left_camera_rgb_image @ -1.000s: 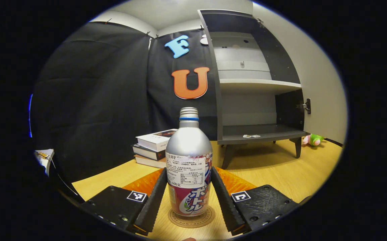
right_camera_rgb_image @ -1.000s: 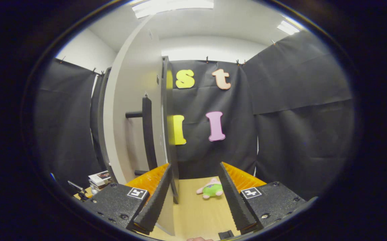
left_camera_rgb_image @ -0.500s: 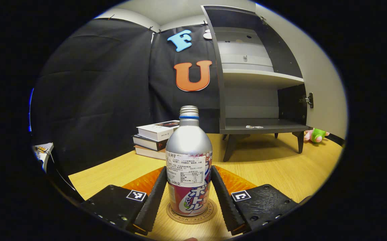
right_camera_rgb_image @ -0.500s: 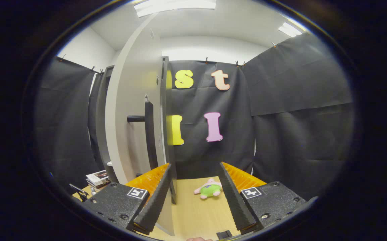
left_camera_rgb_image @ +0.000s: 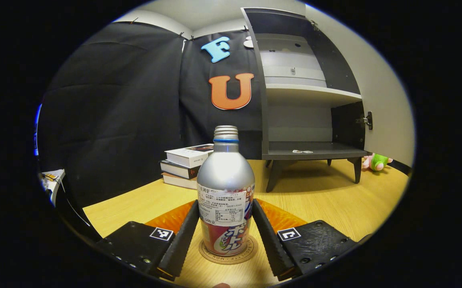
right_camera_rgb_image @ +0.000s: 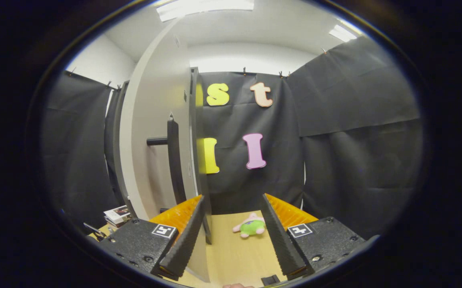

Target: Open the cabinet door with the right hand, grasp the bottle in the cabinet with the left hand and place it on the coaster, then close the cabinet door with the right hand.

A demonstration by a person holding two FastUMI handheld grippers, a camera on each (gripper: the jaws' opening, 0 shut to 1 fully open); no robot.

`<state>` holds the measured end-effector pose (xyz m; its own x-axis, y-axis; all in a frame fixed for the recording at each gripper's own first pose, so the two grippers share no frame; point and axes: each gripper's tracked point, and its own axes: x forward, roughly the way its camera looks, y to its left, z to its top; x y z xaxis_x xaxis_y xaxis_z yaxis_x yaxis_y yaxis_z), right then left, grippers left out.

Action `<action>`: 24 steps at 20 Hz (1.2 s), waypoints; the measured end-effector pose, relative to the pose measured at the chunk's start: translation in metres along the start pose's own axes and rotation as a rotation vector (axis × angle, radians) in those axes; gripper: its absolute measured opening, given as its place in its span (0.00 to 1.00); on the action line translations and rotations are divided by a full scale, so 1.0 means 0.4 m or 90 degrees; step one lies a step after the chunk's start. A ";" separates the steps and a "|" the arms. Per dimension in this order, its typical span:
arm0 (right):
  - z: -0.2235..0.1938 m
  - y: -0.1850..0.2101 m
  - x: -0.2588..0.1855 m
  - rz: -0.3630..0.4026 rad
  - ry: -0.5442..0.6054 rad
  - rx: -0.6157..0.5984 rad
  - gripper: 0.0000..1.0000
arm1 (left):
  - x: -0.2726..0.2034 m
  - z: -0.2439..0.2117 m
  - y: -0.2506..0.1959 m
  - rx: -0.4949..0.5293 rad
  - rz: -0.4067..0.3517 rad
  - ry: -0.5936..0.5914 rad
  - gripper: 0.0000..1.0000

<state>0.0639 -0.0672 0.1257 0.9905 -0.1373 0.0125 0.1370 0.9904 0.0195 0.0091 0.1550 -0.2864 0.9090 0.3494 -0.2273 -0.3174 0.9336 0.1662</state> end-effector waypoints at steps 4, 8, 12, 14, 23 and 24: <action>-0.003 0.000 0.003 0.002 0.001 0.002 0.87 | -0.001 -0.002 -0.001 -0.001 0.000 0.004 0.80; -0.007 0.001 0.003 0.004 0.003 0.004 0.87 | -0.008 -0.004 -0.002 -0.006 -0.002 0.008 0.80; -0.015 0.000 0.003 0.004 0.006 0.008 0.87 | -0.015 0.001 -0.009 -0.001 -0.012 0.009 0.88; -0.019 -0.001 0.002 0.005 0.008 0.012 0.87 | -0.026 0.022 -0.005 -0.005 -0.014 0.001 0.98; -0.013 -0.004 0.016 0.007 -0.002 0.009 0.87 | -0.100 0.311 0.018 -0.001 -0.006 -0.111 0.97; -0.009 -0.004 0.018 0.009 -0.006 0.013 0.87 | -0.108 0.355 0.007 0.003 -0.018 -0.120 0.97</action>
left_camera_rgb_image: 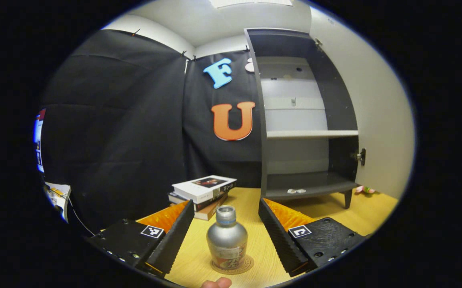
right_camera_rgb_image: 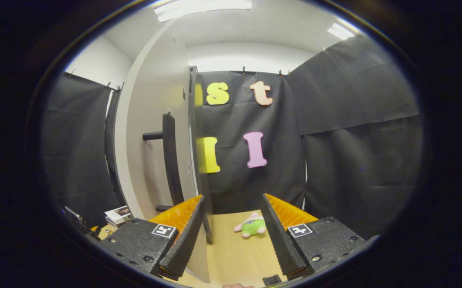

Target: Open the cabinet door with the right hand, grasp the bottle in the cabinet with the left hand and place it on the coaster, then close the cabinet door with the right hand.

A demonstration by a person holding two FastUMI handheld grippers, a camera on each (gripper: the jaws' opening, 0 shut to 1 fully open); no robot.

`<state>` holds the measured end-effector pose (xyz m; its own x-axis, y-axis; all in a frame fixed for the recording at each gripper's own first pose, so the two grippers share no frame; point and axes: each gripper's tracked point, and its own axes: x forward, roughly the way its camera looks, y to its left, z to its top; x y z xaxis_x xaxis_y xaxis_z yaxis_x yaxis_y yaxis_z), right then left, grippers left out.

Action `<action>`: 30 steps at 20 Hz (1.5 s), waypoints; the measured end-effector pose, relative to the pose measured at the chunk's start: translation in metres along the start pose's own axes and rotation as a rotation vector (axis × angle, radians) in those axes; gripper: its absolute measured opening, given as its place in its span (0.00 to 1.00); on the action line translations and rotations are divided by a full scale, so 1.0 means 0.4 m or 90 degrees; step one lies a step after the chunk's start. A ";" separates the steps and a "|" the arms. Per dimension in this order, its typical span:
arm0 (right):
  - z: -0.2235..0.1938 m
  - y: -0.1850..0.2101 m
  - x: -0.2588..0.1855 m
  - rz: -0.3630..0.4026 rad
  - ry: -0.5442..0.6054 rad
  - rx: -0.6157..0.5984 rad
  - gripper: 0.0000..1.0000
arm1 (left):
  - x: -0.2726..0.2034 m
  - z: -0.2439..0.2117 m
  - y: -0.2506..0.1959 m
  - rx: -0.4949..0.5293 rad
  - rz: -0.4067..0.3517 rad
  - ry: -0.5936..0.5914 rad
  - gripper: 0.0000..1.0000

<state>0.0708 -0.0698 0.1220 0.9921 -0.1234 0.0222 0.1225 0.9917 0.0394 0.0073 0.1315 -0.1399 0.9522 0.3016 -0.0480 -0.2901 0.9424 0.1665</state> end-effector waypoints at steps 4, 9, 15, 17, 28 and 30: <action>0.021 -0.002 0.010 0.004 -0.020 -0.003 0.87 | -0.002 0.117 -0.039 -0.016 -0.034 0.021 0.97; 0.046 0.003 0.015 0.018 -0.046 -0.008 0.87 | 0.002 0.275 -0.075 -0.028 -0.061 -0.001 0.97; 0.054 0.004 0.022 0.038 -0.039 -0.005 0.87 | -0.004 0.444 -0.126 -0.001 -0.114 -0.033 0.97; 0.047 0.002 0.022 0.031 -0.028 0.022 0.87 | -0.018 0.472 -0.146 -0.005 -0.127 -0.035 0.97; 0.031 0.156 0.019 0.137 -0.016 0.015 0.84 | -0.066 0.448 -0.188 0.008 -0.149 -0.034 0.96; 0.026 0.214 0.014 0.176 -0.017 0.016 0.84 | -0.074 0.440 -0.180 -0.002 -0.149 -0.031 0.96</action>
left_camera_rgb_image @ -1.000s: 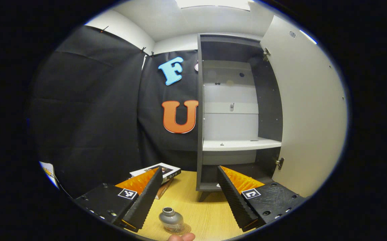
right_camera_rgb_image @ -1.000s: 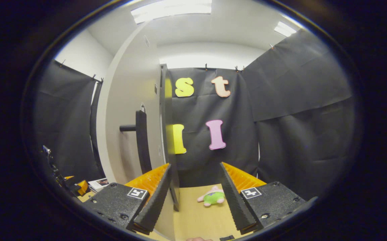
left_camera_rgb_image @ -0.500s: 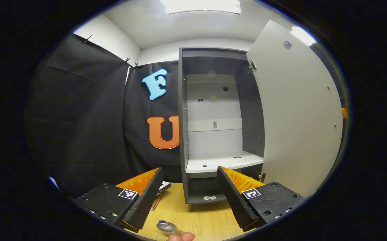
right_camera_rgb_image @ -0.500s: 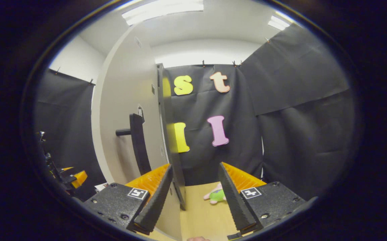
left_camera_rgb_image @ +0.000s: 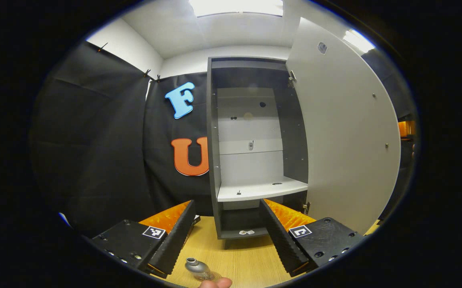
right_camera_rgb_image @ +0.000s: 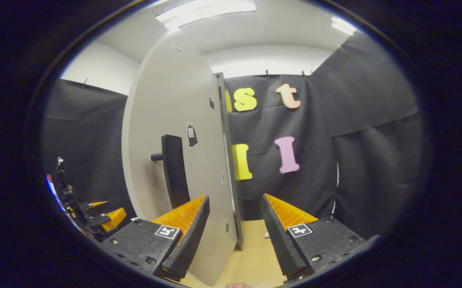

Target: Open the cabinet door with the right hand, grasp the bottle in the cabinet with the left hand and place it on the coaster, then close the cabinet door with the right hand.

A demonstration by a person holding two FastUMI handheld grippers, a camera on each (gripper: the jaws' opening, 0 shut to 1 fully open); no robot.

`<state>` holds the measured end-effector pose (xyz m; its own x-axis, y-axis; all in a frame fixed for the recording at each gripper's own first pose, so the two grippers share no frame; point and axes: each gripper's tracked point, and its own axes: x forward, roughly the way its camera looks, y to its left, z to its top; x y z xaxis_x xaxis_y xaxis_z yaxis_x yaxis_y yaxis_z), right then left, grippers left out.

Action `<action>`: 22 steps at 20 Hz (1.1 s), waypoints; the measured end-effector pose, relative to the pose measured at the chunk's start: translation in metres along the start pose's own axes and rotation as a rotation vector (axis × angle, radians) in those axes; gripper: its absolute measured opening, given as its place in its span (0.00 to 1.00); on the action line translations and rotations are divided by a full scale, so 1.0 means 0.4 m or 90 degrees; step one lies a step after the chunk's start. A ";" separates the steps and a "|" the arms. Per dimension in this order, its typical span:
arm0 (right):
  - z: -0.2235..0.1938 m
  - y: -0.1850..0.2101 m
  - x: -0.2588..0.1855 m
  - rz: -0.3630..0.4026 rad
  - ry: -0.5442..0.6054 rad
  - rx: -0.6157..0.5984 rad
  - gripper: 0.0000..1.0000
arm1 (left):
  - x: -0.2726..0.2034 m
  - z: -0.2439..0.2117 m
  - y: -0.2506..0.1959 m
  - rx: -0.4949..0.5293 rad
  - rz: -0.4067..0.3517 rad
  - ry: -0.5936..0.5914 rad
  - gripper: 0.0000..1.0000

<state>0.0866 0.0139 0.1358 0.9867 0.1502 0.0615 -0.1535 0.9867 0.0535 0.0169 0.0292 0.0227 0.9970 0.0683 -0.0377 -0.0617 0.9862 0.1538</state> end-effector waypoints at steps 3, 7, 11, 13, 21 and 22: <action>-0.018 0.076 0.027 0.054 0.007 0.013 0.84 | -0.015 -0.012 0.023 -0.004 0.013 0.008 0.96; -0.027 0.171 0.075 0.100 0.014 -0.007 0.84 | -0.034 -0.033 0.052 -0.005 0.026 0.017 0.96; -0.045 0.264 0.127 0.154 0.023 -0.018 0.84 | -0.061 -0.055 0.086 -0.014 0.045 0.028 0.96; -0.052 0.308 0.166 0.179 0.022 -0.022 0.84 | -0.075 -0.061 0.107 -0.016 0.061 0.031 0.96; -0.104 0.495 0.366 0.248 0.029 -0.019 0.85 | -0.103 -0.064 0.171 -0.014 0.097 0.031 0.96; -0.113 0.512 0.387 0.250 0.032 -0.021 0.85 | -0.105 -0.062 0.178 -0.013 0.101 0.029 0.96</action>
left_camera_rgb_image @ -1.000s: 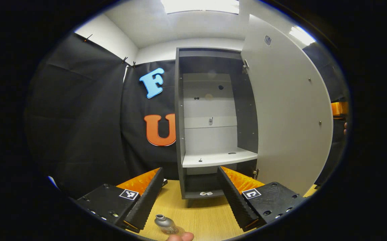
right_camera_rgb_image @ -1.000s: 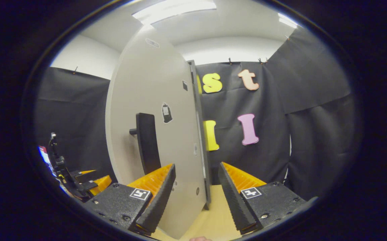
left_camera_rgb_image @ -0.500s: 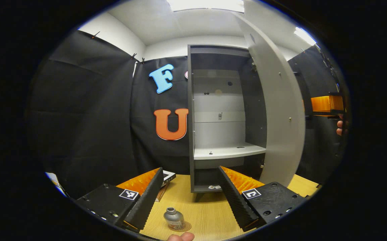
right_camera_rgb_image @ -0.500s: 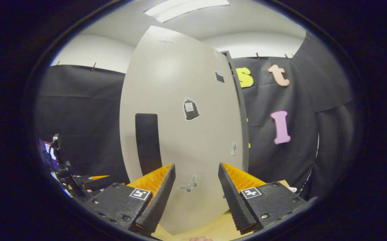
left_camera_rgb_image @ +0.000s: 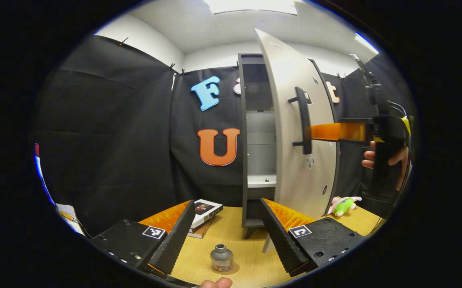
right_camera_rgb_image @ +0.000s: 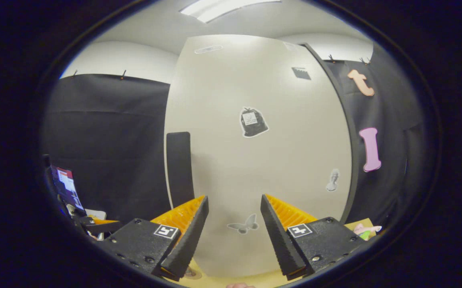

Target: Open the cabinet door with the right hand, grasp the bottle in the cabinet with the left hand and place it on the coaster, then close the cabinet door with the right hand.

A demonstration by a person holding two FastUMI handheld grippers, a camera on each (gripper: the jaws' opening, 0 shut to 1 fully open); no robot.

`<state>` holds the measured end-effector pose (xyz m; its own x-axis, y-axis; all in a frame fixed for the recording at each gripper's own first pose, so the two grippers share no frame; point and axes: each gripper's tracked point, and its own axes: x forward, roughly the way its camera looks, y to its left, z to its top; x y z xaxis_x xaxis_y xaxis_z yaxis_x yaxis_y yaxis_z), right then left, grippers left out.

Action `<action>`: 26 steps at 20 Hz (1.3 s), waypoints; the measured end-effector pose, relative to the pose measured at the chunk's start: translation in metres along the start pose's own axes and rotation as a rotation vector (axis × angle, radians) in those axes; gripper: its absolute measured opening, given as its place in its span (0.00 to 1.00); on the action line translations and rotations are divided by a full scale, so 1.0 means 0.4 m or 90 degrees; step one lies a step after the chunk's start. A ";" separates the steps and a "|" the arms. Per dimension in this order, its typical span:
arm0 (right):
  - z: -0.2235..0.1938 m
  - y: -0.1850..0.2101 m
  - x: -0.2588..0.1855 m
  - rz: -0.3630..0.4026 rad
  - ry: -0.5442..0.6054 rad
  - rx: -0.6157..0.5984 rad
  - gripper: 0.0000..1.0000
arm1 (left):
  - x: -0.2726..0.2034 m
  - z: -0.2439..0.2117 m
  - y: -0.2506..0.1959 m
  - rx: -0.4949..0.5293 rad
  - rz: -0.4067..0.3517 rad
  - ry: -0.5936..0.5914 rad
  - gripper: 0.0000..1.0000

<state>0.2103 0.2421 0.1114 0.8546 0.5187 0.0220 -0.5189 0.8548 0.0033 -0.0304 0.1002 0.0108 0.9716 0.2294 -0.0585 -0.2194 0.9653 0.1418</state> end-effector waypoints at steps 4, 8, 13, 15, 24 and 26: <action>-0.014 -0.021 0.078 -0.039 -0.002 0.001 0.85 | -0.001 0.004 0.026 0.020 0.018 -0.007 0.96; -0.021 -0.055 0.075 -0.066 -0.001 0.008 0.85 | 0.004 -0.013 0.030 0.011 0.017 -0.003 0.96; -0.038 -0.094 -0.027 -0.097 0.002 -0.006 0.85 | 0.014 -0.025 -0.001 0.000 -0.006 0.002 0.96; -0.048 -0.115 -0.098 -0.117 0.002 -0.025 0.85 | 0.024 -0.025 -0.020 -0.002 -0.019 0.004 0.96; -0.097 -0.240 -0.473 -0.267 -0.013 -0.049 0.86 | 0.046 -0.003 -0.175 -0.016 -0.106 -0.030 0.96; -0.135 -0.263 -0.528 -0.289 0.000 -0.028 0.85 | 0.043 -0.012 -0.209 -0.015 -0.125 -0.026 0.96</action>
<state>0.0855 0.0434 0.0524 0.9955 0.0906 0.0284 -0.0897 0.9955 -0.0295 0.0043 0.0241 -0.0070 0.9986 0.0311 -0.0429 -0.0263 0.9937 0.1090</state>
